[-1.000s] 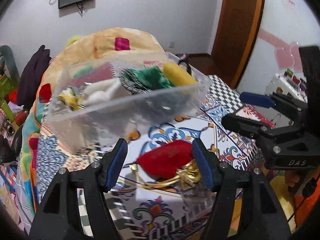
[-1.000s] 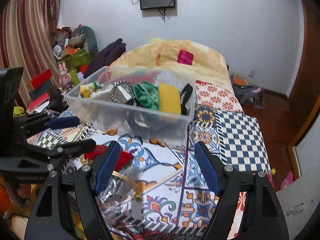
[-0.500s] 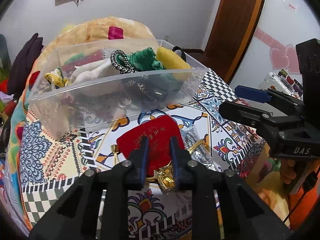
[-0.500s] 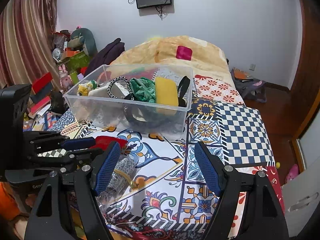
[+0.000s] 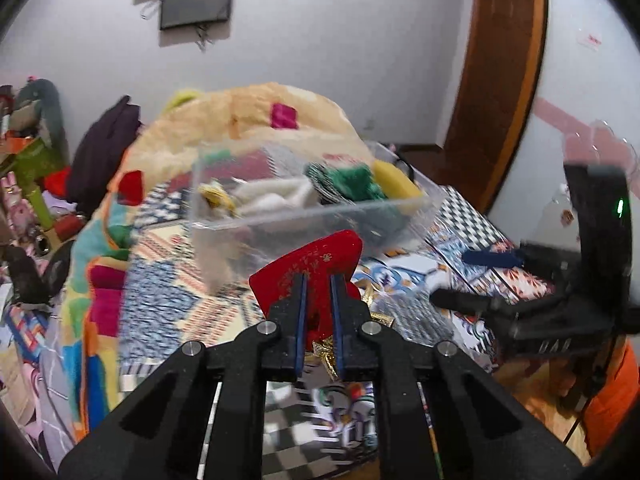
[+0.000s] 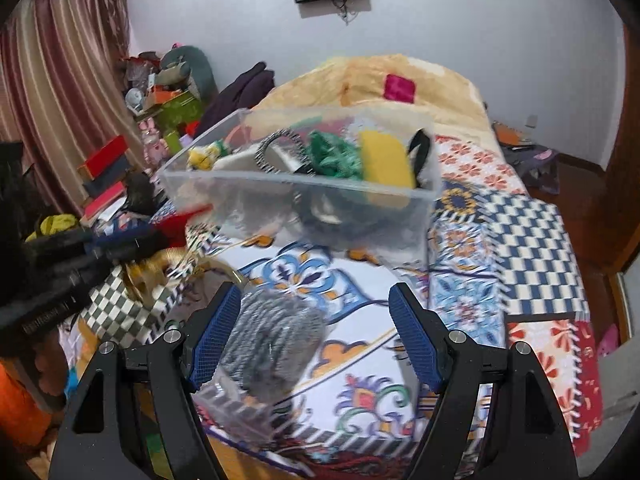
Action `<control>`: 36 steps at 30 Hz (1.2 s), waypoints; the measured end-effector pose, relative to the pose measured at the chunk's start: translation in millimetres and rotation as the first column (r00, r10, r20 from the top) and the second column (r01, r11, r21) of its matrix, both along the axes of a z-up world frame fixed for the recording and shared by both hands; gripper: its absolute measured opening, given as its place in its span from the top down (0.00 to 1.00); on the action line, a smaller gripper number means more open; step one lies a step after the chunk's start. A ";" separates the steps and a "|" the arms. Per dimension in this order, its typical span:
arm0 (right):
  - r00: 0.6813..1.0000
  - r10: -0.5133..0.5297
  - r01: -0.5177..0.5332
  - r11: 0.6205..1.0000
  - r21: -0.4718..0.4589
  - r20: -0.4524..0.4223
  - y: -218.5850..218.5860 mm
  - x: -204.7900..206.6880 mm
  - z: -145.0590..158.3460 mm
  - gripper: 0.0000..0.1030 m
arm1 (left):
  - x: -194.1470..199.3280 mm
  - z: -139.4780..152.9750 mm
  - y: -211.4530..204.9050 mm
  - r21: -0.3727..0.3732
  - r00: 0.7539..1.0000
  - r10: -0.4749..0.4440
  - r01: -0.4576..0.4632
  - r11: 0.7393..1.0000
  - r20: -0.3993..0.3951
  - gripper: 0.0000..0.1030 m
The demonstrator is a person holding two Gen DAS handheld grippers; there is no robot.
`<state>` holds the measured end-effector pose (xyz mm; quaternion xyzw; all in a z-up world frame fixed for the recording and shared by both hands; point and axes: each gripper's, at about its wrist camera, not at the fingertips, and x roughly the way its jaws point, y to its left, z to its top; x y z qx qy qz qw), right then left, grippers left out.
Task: Organize soft objects
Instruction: 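Grasp the red pouch with the left tool while the right tool grasps the bagged steel-wool scrubber, then carry the red pouch into the box with the left tool while the right releases the scrubber inside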
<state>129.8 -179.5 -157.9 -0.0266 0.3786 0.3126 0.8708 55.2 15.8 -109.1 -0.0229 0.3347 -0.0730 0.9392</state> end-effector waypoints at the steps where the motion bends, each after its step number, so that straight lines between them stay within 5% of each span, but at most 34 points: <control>1: 1.000 0.016 -0.016 1.000 -0.003 -0.010 4.4 -0.9 -2.9 0.28 | -1.5 3.1 3.5 -0.004 1.000 0.007 -0.007 1.000 0.009 0.90; 7: 0.994 0.080 -0.082 0.996 -0.027 -0.073 23.7 -2.1 -20.0 0.29 | -4.0 7.6 7.4 -0.011 1.000 0.021 -0.021 1.000 0.023 0.90; 13: 0.989 0.096 -0.099 0.995 -0.022 -0.115 25.2 2.2 -28.0 0.61 | -3.4 1.9 5.3 -0.015 1.000 0.018 -0.018 1.000 0.018 0.90; 17: 0.991 0.090 -0.090 0.996 -0.003 -0.104 20.7 2.7 -25.7 0.73 | -3.2 2.1 5.3 -0.013 1.000 0.019 -0.019 1.000 0.019 0.90; 22: 0.996 0.064 -0.064 0.998 0.006 -0.070 15.2 1.8 -15.5 0.75 | -1.9 5.3 6.8 -0.016 0.999 0.025 -0.024 1.000 0.032 0.90; 36: 0.983 -0.038 0.022 0.995 0.094 0.179 6.5 18.6 74.9 0.75 | 31.7 56.5 12.6 -0.078 0.991 0.033 -0.023 0.997 0.127 0.90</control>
